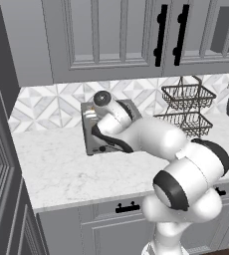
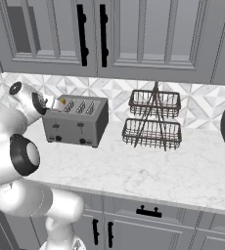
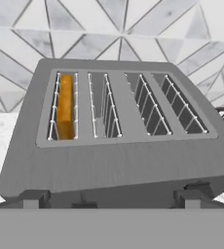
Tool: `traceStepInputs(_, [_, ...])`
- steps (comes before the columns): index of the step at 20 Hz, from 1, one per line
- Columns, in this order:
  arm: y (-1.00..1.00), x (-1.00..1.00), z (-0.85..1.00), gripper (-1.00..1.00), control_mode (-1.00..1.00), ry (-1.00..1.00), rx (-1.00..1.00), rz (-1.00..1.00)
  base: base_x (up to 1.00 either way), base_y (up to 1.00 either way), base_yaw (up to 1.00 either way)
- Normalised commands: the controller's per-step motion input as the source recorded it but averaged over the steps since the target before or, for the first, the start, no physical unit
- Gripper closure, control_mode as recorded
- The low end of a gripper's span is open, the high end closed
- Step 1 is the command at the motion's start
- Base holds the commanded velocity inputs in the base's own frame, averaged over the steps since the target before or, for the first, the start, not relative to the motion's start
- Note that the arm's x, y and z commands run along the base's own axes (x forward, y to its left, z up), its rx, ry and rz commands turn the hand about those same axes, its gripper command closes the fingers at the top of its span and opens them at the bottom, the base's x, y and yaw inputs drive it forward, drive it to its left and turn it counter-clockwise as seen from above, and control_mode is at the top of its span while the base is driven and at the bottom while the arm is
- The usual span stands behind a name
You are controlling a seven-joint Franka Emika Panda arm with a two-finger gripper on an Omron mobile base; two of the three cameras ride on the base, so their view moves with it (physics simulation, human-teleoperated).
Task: Start the toaster. Once the lever pops up, take the bread to the plate on the dining counter.
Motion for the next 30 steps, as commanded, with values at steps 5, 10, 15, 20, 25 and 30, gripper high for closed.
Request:
traceStepInputs(5, [0.00,0.40,-0.16,-1.00,-1.00,0.02,0.00,-0.03,0.00,0.00,0.00])
traceStepInputs(10, [0.00,0.35,-0.02,-1.00,-1.00,0.06,0.00,-0.03,0.00,0.00,0.00])
traceStepInputs(15, [0.00,0.11,0.00,-1.00,-1.00,0.06,0.00,-0.02,0.00,0.00,0.00])
traceStepInputs(20, [0.00,0.00,0.00,-1.00,-1.00,0.02,0.00,-0.01,0.00,0.00,0.00])
traceStepInputs(25, [0.00,0.00,-0.01,-1.00,-1.00,0.00,0.00,-0.02,0.00,0.00,0.00])
traceStepInputs(30, [0.00,0.00,-0.18,-1.00,-1.00,0.00,0.00,-0.02,0.00,0.00,0.00])
